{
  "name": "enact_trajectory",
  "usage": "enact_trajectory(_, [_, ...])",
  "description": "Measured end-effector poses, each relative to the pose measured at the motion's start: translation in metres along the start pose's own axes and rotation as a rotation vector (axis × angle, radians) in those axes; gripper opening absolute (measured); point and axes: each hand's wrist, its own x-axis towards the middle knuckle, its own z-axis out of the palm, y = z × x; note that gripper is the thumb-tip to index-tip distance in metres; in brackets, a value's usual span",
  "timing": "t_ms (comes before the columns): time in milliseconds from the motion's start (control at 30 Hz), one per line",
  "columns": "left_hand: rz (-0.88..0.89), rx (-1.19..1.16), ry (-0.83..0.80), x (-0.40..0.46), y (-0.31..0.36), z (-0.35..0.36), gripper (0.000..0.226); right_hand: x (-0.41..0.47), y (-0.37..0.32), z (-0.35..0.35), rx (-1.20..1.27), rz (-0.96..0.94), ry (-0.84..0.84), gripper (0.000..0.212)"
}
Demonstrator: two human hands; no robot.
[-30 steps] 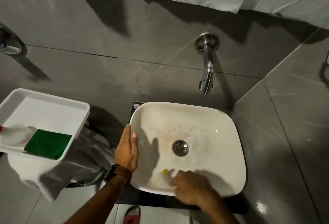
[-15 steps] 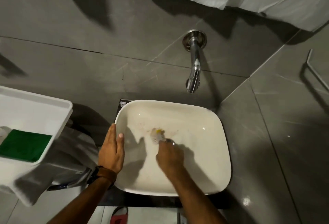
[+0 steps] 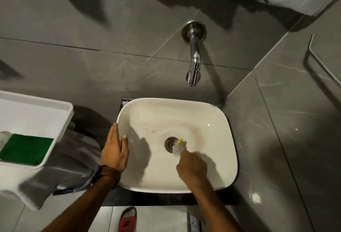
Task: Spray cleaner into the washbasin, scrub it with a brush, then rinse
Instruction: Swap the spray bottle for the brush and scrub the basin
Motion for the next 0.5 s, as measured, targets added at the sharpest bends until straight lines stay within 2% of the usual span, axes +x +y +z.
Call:
enact_trajectory(100, [0.000,0.001,0.001,0.000,0.003,-0.002,0.059,-0.039,-0.024,0.018,-0.014,-0.119,-0.088,0.037])
enact_trajectory(200, [0.003,0.005,-0.004,-0.002,0.005,-0.003,0.058,-0.007,-0.055,0.008,-0.007,-0.199,0.063,0.032])
enact_trajectory(267, [0.010,0.000,0.002,-0.001,0.004,-0.003,0.057,0.022,-0.040,-0.013,-0.040,-0.098,0.094,0.027])
enact_trajectory(333, [-0.004,-0.004,0.003,-0.001,0.005,-0.003,0.056,0.022,0.001,-0.016,-0.075,-0.003,0.102,0.033])
enact_trajectory(400, [-0.002,-0.008,-0.001,-0.001,0.006,-0.003,0.056,-0.009,0.024,0.000,-0.085,0.010,0.053,0.042])
enact_trajectory(467, [-0.006,0.000,-0.003,-0.001,0.007,-0.005,0.056,-0.037,0.004,0.020,-0.071,-0.045,-0.073,0.042])
enact_trajectory(500, [-0.011,0.008,-0.010,-0.001,0.007,-0.005,0.056,-0.039,-0.011,0.027,-0.057,-0.103,-0.082,0.039])
